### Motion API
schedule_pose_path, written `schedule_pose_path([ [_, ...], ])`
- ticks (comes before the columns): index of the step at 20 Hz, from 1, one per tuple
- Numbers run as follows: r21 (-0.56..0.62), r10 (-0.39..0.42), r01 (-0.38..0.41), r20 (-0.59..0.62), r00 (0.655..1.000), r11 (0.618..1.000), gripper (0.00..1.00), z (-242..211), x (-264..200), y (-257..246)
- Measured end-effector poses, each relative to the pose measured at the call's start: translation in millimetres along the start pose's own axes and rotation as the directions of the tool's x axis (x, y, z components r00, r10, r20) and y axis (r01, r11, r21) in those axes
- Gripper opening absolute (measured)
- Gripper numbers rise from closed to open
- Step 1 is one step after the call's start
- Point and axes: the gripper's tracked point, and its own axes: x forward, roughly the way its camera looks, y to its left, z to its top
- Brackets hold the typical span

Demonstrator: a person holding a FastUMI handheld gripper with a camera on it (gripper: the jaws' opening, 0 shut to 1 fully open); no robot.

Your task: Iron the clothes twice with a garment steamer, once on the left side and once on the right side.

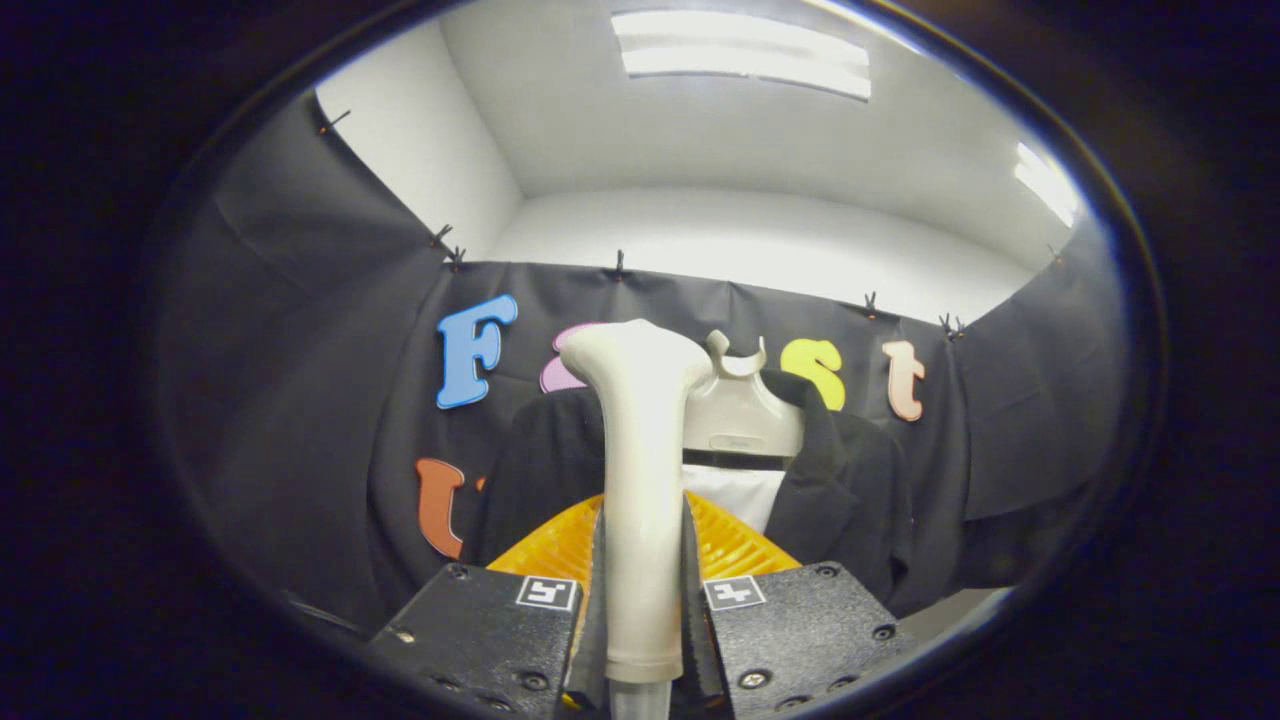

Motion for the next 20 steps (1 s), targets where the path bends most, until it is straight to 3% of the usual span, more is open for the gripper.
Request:
schedule_pose_path([
  [10, -0.072, 0.040, -0.048, -0.100, 0.994, 0.996, 0.33, -55.5, -25.9, 3.9],
  [20, -0.048, 0.068, -0.081, -0.229, 0.971, 0.996, 0.33, -109.4, -72.4, 3.9],
])
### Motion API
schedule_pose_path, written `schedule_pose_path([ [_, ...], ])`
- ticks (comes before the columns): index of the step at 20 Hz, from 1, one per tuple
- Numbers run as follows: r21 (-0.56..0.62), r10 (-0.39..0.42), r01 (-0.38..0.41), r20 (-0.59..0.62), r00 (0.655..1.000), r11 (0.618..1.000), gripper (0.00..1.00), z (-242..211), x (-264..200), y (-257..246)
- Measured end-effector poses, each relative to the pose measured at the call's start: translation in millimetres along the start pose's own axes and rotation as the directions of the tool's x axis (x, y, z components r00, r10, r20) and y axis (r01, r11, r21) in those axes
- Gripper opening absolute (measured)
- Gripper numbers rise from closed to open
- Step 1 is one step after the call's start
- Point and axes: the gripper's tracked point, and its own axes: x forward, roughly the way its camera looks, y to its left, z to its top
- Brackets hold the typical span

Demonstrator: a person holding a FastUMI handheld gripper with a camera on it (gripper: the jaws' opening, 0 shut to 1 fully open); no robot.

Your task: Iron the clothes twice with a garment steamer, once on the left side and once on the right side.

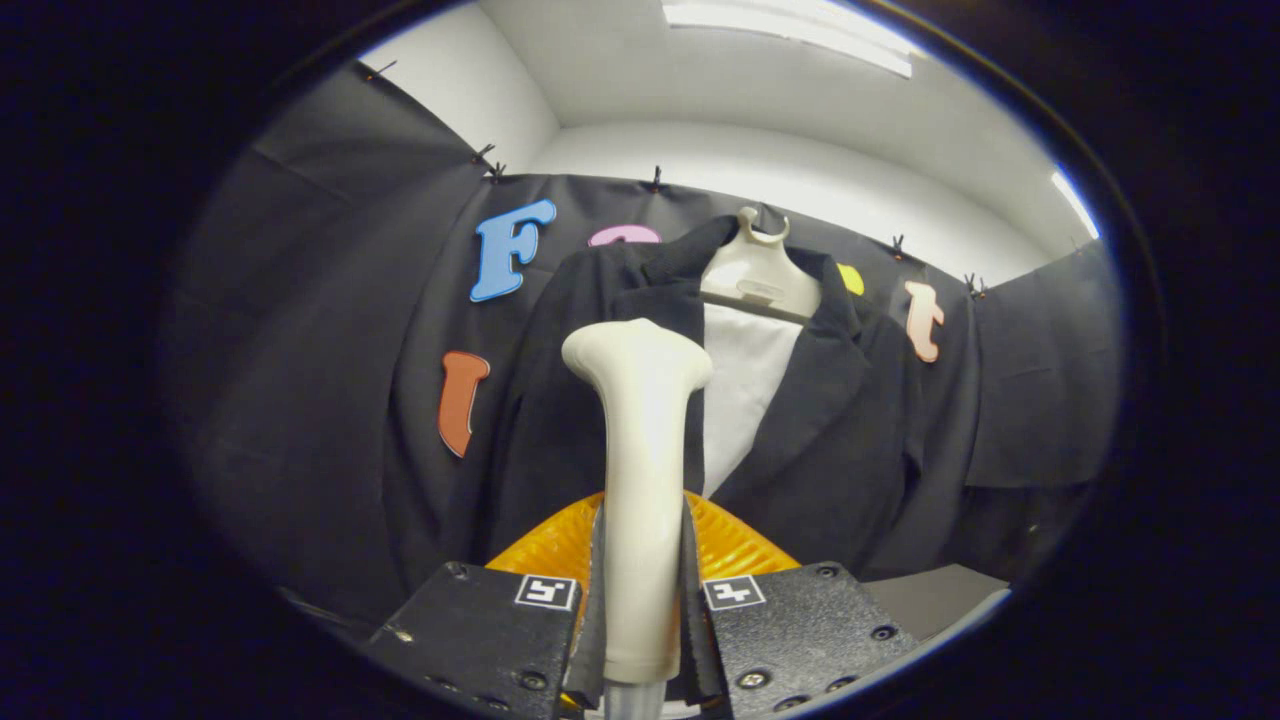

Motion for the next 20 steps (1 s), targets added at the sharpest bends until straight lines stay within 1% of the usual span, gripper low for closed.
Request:
schedule_pose_path([
  [4, 0.000, 0.001, -0.001, -0.041, 0.999, 1.000, 0.33, -22.4, -11.3, 0.7],
  [12, -0.009, -0.002, 0.000, -0.142, 0.990, 1.000, 0.33, -81.7, -33.2, 3.6],
  [17, -0.042, 0.023, -0.031, -0.181, 0.983, 0.999, 0.33, -115.2, -48.0, 12.6],
  [20, -0.029, 0.035, -0.043, -0.243, 0.969, 0.999, 0.33, -142.0, -54.2, 12.1],
])
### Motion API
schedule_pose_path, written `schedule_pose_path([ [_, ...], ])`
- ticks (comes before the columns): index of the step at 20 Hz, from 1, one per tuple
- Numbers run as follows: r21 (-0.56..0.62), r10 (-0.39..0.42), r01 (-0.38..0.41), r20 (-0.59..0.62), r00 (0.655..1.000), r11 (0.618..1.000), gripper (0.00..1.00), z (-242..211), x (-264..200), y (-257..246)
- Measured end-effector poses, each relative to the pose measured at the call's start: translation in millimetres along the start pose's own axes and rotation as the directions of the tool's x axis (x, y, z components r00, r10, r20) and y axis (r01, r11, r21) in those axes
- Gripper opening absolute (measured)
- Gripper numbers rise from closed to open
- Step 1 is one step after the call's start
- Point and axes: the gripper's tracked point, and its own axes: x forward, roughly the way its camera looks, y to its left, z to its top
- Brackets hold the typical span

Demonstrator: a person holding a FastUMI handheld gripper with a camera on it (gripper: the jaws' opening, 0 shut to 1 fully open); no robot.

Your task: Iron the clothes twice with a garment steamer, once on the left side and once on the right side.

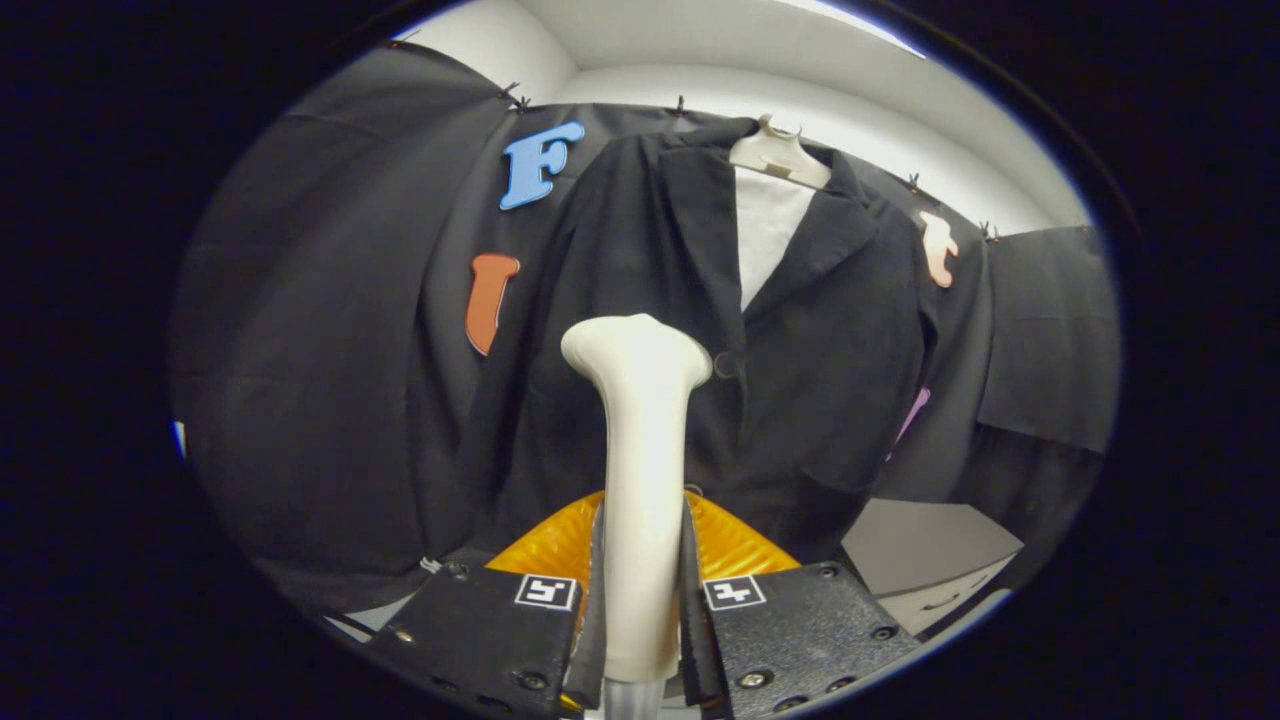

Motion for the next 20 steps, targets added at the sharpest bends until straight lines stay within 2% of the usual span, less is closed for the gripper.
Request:
schedule_pose_path([
  [6, -0.019, -0.002, 0.001, -0.034, 0.999, 1.000, 0.33, -21.4, -0.5, 1.2],
  [13, -0.016, 0.028, -0.030, -0.114, 0.993, 0.999, 0.33, -66.9, -0.2, 7.3],
  [20, -0.022, 0.090, -0.098, -0.238, 0.967, 0.995, 0.33, -131.2, 1.6, 18.6],
])
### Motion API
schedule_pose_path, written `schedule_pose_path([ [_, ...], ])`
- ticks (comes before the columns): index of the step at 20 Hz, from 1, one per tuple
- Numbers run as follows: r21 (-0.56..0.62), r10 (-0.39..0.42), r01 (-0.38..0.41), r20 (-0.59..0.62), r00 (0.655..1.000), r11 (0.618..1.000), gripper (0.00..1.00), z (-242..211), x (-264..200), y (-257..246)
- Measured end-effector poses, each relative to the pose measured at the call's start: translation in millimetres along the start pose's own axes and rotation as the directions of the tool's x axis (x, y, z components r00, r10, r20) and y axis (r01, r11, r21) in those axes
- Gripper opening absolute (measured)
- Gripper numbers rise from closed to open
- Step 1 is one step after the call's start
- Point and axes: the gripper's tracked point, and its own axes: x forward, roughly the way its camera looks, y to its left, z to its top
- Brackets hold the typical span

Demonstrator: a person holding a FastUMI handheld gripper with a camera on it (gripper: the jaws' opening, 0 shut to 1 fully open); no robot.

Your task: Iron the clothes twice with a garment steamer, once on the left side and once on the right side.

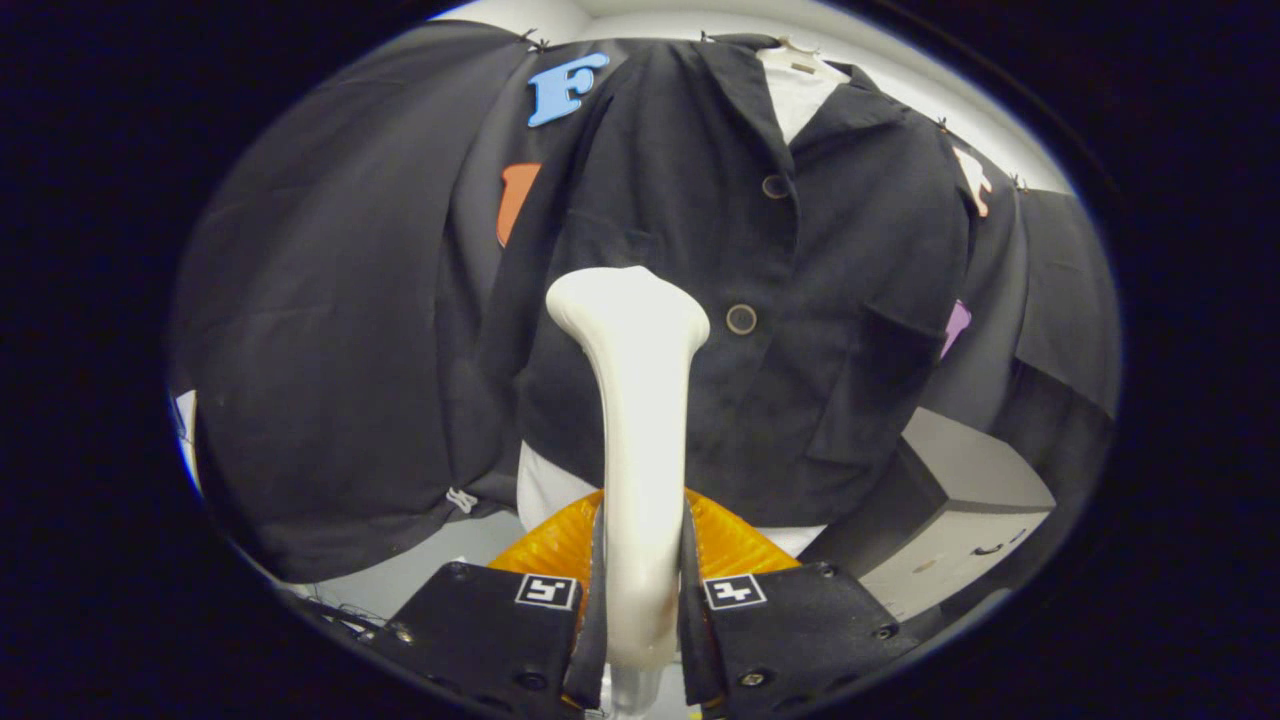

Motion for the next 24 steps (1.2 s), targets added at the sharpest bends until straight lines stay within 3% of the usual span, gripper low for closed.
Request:
schedule_pose_path([
  [7, -0.030, 0.082, -0.086, -0.131, 0.988, 0.996, 0.33, -65.6, 9.6, 18.5],
  [15, -0.009, 0.156, -0.161, -0.206, 0.966, 0.987, 0.33, -105.6, 10.3, 21.5],
  [24, 0.102, 0.090, -0.071, -0.197, 0.976, 0.992, 0.33, -122.5, -64.0, -33.0],
])
